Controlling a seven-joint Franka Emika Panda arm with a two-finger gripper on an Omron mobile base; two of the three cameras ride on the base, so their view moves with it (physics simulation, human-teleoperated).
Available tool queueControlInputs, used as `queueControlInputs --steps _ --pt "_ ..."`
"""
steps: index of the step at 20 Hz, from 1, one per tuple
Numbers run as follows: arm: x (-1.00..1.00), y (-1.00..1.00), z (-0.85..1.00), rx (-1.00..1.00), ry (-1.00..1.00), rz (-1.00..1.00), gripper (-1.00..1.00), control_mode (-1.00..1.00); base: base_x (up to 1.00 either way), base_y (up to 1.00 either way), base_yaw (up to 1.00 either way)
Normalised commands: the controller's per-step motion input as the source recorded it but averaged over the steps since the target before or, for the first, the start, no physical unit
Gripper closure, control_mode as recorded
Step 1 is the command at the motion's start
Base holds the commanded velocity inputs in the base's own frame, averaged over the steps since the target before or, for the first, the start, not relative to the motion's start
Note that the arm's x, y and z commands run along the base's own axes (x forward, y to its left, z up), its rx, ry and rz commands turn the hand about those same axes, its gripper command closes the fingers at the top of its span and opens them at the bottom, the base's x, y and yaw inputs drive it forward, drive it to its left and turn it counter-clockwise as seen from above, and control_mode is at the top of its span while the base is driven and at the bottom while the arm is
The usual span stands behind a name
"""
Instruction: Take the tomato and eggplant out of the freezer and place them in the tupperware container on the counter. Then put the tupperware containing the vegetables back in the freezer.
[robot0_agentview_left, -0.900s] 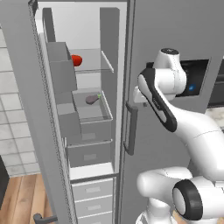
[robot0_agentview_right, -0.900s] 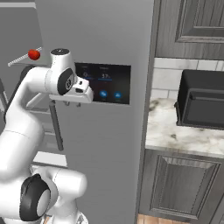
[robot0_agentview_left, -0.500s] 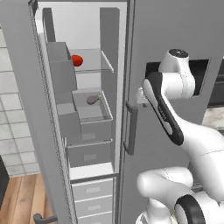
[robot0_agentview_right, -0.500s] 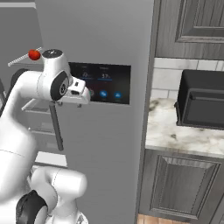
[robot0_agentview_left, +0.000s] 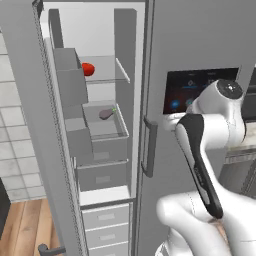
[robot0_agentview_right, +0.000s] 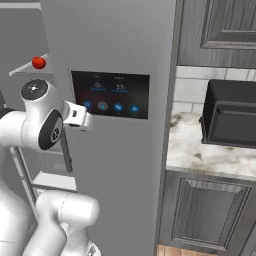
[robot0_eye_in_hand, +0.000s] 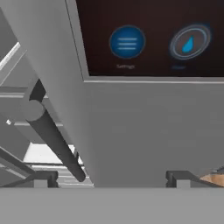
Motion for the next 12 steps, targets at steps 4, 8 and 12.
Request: queueControlInputs --steps 4,8,12 --pt "-0.48 -0.04 0.01 0.00 -0.11 -0.04 -1.00 -1.00 0.00 0.00 0.00" --pt "-0.44 -0.03 0.01 0.00 -0.05 -0.05 -1.00 -1.00 0.00 0.00 0.00" --pt "-0.26 -0.01 0.00 0.00 0.00 -0.05 -1.00 -1.00 0.00 0.00 0.00"
